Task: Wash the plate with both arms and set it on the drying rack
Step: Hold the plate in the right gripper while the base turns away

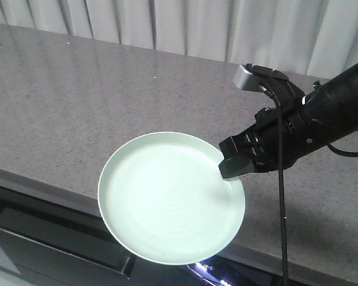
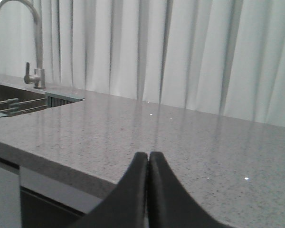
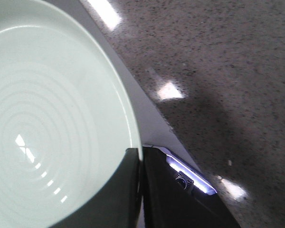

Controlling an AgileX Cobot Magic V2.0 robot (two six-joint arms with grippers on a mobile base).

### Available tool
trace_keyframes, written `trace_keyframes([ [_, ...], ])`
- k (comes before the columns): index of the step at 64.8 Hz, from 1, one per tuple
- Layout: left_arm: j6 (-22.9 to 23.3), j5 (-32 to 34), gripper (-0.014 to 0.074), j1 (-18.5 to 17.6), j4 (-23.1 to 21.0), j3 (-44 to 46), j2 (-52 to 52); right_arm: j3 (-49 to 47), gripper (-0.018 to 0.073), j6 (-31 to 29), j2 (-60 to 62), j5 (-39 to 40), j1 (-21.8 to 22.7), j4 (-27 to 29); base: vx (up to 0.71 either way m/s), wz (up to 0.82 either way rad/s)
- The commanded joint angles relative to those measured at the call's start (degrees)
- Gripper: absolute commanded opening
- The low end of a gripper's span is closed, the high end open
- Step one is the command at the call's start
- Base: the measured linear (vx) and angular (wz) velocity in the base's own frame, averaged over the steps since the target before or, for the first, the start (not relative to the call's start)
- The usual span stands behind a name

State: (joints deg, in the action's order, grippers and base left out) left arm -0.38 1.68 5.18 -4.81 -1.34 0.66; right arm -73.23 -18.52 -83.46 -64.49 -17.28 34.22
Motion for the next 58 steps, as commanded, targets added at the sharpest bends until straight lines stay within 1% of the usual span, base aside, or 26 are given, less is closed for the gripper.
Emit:
trace_keyframes([
  [1, 0.4, 4.5, -0.0006, -0.4, -0.2, 1.3, 0.8, -1.5, -0.0004, -0.4, 2.2, 1.3, 0.1, 2.4, -0.10, 0.41],
  [58, 0.4, 4.5, -0.0006, -0.4, -0.2, 1.3, 0.8, -1.5, -0.0004, -0.4, 2.2, 1.3, 0.1, 2.4, -0.11, 0.44],
])
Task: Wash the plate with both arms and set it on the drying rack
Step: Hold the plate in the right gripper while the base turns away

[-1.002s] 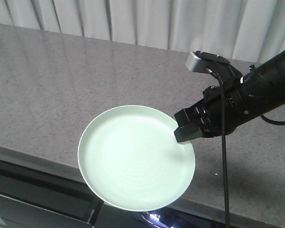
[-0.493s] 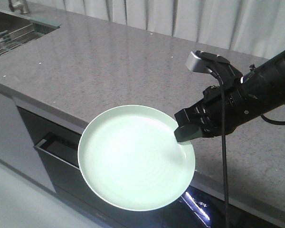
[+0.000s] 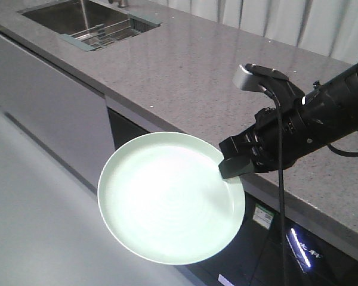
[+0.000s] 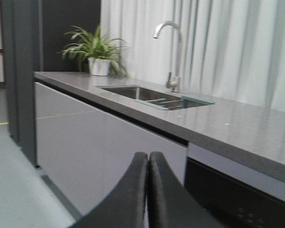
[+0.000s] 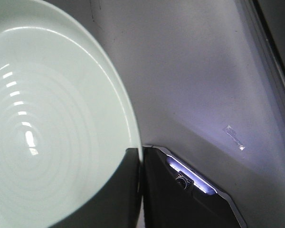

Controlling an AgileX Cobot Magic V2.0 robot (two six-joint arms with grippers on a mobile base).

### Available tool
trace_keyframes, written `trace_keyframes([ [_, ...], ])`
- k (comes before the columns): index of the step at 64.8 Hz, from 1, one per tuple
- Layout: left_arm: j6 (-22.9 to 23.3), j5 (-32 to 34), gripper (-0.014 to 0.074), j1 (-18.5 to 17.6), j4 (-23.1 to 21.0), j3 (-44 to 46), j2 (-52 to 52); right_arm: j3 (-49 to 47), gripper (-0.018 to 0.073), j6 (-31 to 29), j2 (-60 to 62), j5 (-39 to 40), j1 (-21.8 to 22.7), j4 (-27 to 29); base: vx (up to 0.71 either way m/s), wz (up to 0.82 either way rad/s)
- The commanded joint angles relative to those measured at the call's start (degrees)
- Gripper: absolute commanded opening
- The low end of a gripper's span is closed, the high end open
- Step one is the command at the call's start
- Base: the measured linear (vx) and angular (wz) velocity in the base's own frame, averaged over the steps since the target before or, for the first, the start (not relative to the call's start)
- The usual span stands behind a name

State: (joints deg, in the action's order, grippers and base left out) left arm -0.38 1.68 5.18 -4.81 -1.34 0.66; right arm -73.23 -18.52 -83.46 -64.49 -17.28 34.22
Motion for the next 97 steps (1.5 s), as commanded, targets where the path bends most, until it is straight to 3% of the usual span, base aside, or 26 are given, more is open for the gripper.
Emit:
trace_keyframes([
  [1, 0.4, 4.5, -0.0006, -0.4, -0.2, 1.3, 0.8, -1.5, -0.0004, -0.4, 2.2, 1.3, 0.1, 2.4, -0.11, 0.43],
  [97, 0.4, 4.5, -0.0006, -0.4, -0.2, 1.3, 0.8, -1.5, -0.0004, -0.4, 2.2, 1.3, 0.1, 2.4, -0.08, 0.34],
])
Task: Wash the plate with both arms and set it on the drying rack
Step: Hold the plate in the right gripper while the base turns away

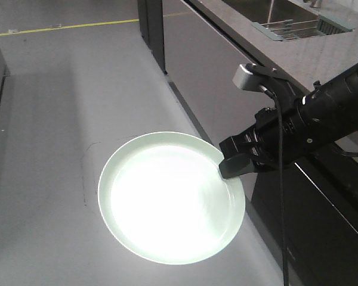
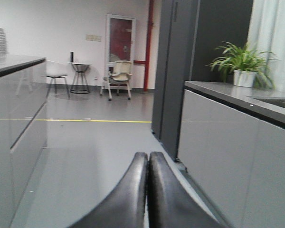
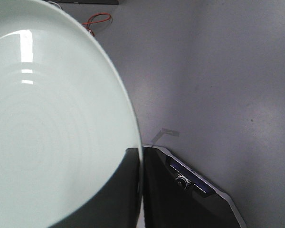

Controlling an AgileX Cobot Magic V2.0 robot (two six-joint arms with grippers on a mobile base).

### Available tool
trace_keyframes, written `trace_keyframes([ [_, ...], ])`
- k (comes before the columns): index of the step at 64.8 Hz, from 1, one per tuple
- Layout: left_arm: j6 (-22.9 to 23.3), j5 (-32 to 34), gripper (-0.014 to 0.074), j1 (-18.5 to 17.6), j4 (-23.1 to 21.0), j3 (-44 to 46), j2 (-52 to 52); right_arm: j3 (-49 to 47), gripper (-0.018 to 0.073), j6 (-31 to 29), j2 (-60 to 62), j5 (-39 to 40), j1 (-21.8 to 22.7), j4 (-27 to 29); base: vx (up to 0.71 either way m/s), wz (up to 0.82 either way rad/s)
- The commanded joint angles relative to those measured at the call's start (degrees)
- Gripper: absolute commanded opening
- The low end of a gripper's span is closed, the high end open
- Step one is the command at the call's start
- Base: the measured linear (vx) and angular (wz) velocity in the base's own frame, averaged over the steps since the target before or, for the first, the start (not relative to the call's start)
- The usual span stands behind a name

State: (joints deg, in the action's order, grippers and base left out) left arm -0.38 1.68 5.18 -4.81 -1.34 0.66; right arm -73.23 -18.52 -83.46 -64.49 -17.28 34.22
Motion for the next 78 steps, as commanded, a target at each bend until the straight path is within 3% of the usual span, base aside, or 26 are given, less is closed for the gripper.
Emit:
trace_keyframes([
  [1, 0.4, 4.5, -0.0006, -0.4, -0.2, 1.3, 0.8, -1.5, -0.0004, -0.4, 2.2, 1.3, 0.1, 2.4, -0.04, 0.36],
  [78, 0.4, 4.5, -0.0006, -0.4, -0.2, 1.3, 0.8, -1.5, -0.0004, -0.4, 2.2, 1.3, 0.1, 2.4, 0.01, 0.28],
])
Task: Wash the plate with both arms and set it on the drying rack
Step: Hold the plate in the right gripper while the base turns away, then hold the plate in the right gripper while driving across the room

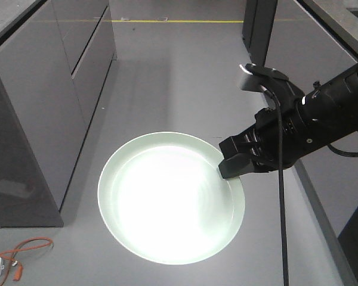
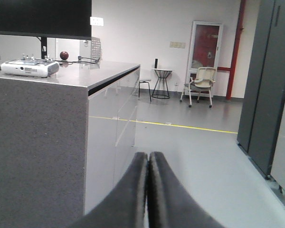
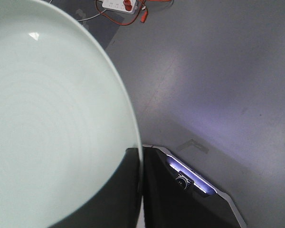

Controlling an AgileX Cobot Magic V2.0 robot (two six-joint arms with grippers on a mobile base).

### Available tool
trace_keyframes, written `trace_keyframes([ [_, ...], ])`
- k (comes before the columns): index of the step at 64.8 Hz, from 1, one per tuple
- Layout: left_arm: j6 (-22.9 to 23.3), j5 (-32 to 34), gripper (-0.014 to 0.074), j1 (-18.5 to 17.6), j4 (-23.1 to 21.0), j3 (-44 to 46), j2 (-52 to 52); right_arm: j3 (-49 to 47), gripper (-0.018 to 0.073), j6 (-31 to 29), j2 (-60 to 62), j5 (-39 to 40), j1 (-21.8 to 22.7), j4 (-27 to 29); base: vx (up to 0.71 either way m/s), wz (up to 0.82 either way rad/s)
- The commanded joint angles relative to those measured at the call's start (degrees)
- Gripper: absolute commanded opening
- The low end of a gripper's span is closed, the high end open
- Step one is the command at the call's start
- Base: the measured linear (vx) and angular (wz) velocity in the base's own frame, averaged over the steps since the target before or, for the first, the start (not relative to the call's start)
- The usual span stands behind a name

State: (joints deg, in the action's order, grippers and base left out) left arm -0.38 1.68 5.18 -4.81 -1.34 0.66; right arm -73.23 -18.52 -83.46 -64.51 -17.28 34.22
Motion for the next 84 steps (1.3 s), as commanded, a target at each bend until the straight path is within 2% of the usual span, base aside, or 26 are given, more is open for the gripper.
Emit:
trace_keyframes([
  [1, 0.4, 4.5, -0.0006, -0.4, -0.2, 1.3, 0.8, -1.5, -0.0004, -0.4, 2.2, 1.3, 0.1, 2.4, 0.08, 0.14],
  [84, 0.4, 4.5, -0.0006, -0.4, -0.2, 1.3, 0.8, -1.5, -0.0004, -0.4, 2.2, 1.3, 0.1, 2.4, 0.12, 0.05],
])
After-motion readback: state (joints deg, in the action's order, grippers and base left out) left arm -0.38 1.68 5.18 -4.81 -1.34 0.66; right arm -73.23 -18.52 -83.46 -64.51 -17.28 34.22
